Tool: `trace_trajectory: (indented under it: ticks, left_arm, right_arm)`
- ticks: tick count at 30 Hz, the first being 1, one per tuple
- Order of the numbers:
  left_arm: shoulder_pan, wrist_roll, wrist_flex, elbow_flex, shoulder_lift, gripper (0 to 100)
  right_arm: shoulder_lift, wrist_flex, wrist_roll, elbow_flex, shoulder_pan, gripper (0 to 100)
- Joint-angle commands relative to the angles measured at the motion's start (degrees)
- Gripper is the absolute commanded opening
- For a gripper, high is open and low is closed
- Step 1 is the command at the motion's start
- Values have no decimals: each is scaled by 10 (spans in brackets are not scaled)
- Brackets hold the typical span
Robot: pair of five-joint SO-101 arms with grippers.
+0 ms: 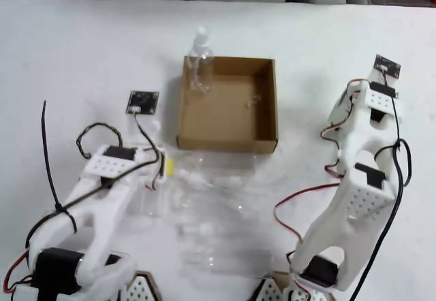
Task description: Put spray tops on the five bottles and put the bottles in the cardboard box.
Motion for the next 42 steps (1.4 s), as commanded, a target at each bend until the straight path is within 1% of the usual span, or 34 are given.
trace_trajectory:
  ticks: [1,3,6,7,9,14,18,20,25,30,36,42]
  left_arm:
    - [5,7,-19,-2,-22,20]
    - [5,7,-19,-2,-22,20]
    - [5,7,-19,-2,-22,20]
    - [5,7,-19,-2,-22,20]
    - [5,7,-19,-2,-22,20]
    - [5,7,-18,-2,-22,20]
    - [5,5,-20,6,-26,20]
    - [7,4,-21,10,-26,20]
    - [7,5,-21,9,-32,20]
    - [8,5,-7,29,-111,20]
    - [8,7,57,33,-319,20]
    - [9,8,86,34,-552,20]
  right_arm:
    - [15,42,24,-58,-7,155]
    - [28,57,29,-76,-11,143]
    - [44,66,35,-95,-15,43]
    - [45,70,51,-99,-17,11]
    - [45,101,74,-111,-21,24]
    - [6,207,74,-164,-18,16]
    - [-73,321,75,-191,-17,16]
    - [-117,349,75,-169,-17,16]
    - [-285,344,74,14,-30,16]
    - [-487,296,76,194,-38,16]
    - [-687,214,79,345,-83,16]
    - [-837,169,79,363,-128,18]
